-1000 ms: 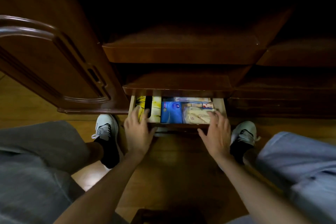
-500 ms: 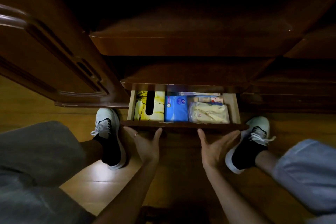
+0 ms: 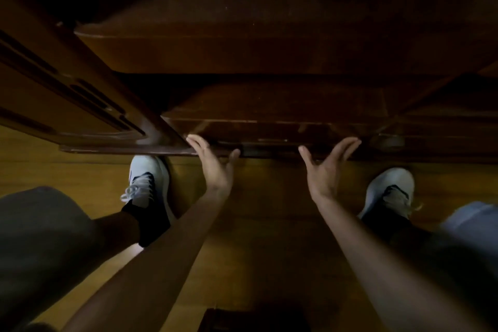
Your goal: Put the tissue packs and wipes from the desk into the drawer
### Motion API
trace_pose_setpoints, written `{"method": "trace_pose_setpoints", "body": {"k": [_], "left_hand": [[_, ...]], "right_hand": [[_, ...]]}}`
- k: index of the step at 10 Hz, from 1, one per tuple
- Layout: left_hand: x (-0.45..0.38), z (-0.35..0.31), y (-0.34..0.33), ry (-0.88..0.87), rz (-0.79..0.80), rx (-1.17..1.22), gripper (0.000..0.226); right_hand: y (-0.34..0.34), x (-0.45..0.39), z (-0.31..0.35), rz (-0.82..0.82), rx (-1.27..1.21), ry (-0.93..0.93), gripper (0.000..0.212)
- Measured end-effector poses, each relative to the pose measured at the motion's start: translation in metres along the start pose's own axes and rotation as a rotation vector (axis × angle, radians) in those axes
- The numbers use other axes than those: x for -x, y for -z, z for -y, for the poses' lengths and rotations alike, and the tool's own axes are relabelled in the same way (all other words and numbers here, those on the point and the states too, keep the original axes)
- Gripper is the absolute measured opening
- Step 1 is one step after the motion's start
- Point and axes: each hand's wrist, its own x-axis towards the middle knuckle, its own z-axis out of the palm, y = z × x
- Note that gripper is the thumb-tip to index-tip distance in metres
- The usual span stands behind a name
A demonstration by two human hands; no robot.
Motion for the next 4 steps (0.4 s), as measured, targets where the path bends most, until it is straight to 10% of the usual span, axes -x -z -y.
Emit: {"method": "trace_pose_setpoints", "body": {"k": [2,4], "left_hand": [[-0.004,-0.005,0.028,0.07,0.077,-0.142,0.103],[-0.011,-0.031,0.098,0.095,0.353,-0.388,0.058]], "right_hand": [[0.025,0.001,0.021,0.073,0.164,-0.082,0.113],[0.084,-0.001,0.065,0.257,0.311,-0.185,0.024]]}}
